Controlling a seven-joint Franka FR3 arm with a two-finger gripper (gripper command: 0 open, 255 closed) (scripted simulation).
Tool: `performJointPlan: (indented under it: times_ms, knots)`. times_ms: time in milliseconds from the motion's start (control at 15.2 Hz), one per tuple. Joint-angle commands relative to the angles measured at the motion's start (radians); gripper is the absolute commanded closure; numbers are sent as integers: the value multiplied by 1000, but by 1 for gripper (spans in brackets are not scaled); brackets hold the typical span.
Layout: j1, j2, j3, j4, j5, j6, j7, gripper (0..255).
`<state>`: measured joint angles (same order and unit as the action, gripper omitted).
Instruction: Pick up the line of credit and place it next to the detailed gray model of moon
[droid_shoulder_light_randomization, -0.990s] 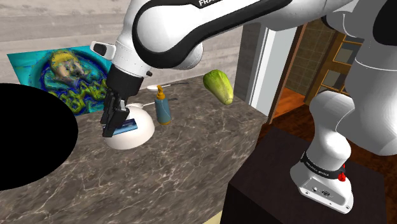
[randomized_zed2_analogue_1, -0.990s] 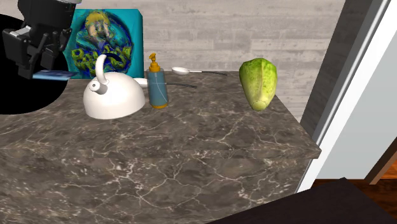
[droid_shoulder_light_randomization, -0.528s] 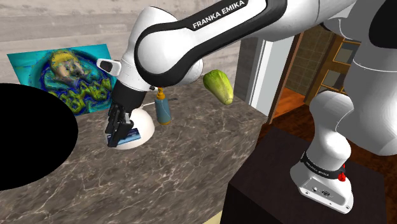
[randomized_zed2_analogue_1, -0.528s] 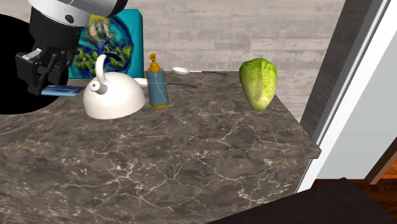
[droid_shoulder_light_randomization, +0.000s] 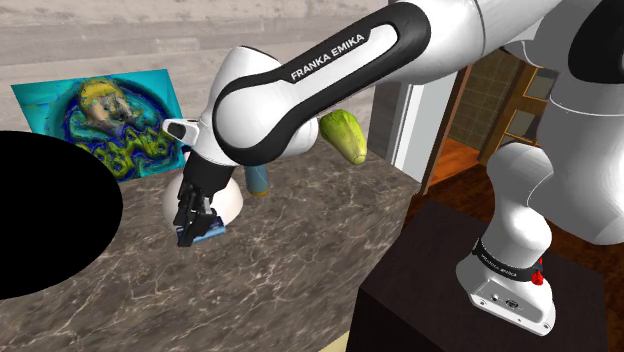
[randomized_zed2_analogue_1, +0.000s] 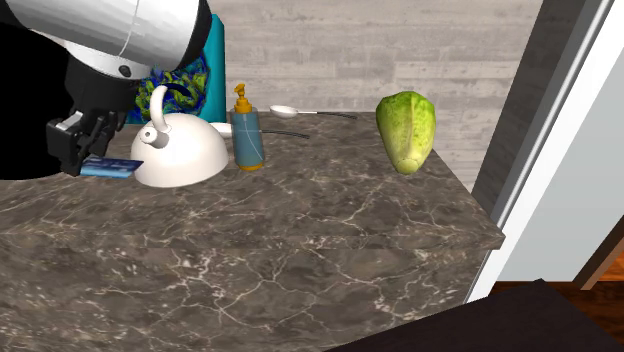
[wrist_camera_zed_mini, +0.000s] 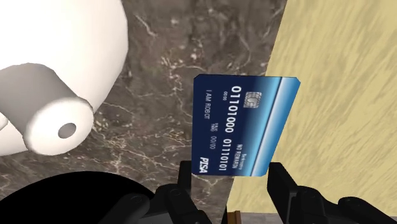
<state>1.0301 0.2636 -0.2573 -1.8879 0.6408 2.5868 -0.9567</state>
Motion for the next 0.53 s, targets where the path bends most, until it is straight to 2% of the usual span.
performJointPlan:
  times_ms: [0, 462]
  knots:
    - [-4, 13, 7, -6, 19, 17, -18, 255]
    - [-23, 62, 39, -27, 95, 78, -94, 255]
